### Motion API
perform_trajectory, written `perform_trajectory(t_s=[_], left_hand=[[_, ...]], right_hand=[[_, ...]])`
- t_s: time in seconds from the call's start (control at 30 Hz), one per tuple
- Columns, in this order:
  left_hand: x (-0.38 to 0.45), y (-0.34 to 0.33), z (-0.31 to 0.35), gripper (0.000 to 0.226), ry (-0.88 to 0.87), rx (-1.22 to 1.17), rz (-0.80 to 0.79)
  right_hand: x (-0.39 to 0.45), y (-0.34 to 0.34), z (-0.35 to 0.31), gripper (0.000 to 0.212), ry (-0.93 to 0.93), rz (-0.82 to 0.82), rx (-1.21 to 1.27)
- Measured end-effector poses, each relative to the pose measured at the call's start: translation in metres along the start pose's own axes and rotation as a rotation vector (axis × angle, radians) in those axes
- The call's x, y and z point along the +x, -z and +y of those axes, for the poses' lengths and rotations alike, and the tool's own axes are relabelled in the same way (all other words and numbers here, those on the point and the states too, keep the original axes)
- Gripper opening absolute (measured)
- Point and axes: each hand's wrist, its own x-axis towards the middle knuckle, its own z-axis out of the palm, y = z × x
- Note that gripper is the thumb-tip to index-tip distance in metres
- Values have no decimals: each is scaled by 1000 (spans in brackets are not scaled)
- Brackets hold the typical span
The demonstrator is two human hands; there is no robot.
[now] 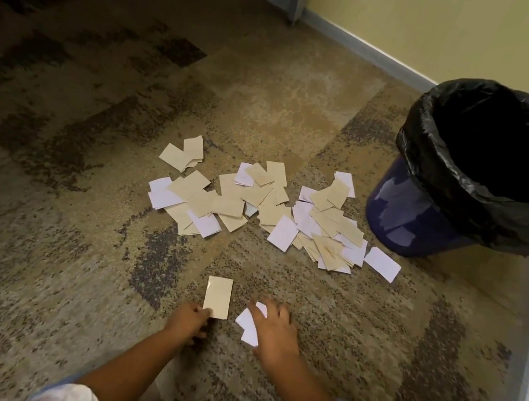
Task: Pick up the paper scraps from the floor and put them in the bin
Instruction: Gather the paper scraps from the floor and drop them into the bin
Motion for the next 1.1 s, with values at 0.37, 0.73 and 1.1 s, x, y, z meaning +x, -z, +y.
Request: perform_trajectory(t_s=[0.37, 0.73, 1.1], left_hand=[[-11, -3, -4, 20, 46, -157, 1], [-26, -28, -11, 9, -266, 419, 73], [-10, -50, 35, 32, -399, 717, 22]], right_hand=[[0, -13, 3, 45, -283, 163, 758], [3, 1, 24, 55, -496, 148, 717], [11, 21, 60, 68, -535, 21, 576]])
